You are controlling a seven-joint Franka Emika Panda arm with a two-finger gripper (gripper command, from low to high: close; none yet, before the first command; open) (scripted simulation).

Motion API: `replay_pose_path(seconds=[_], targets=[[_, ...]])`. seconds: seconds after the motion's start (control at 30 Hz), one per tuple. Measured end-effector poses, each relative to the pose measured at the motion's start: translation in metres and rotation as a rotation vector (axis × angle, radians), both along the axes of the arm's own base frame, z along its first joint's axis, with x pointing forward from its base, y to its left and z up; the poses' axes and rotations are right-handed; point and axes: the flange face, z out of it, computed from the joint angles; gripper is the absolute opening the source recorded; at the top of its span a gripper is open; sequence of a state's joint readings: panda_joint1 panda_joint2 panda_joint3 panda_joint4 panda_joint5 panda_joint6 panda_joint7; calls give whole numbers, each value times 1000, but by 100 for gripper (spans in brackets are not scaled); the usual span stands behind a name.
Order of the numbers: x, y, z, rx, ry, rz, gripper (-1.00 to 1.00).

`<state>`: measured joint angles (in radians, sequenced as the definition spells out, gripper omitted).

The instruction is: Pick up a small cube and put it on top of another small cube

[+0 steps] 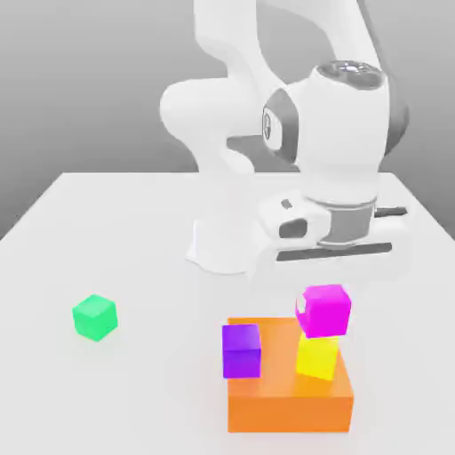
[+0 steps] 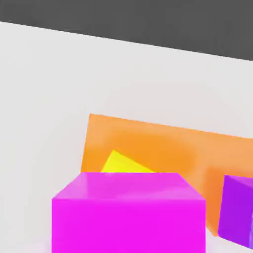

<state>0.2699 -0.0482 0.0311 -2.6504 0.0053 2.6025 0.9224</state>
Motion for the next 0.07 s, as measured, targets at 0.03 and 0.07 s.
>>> replay_pose_path(seconds=[0.03, 0.07], targets=[[0, 0, 0, 0, 0, 0, 100], [0, 0, 0, 0, 0, 0, 100]])
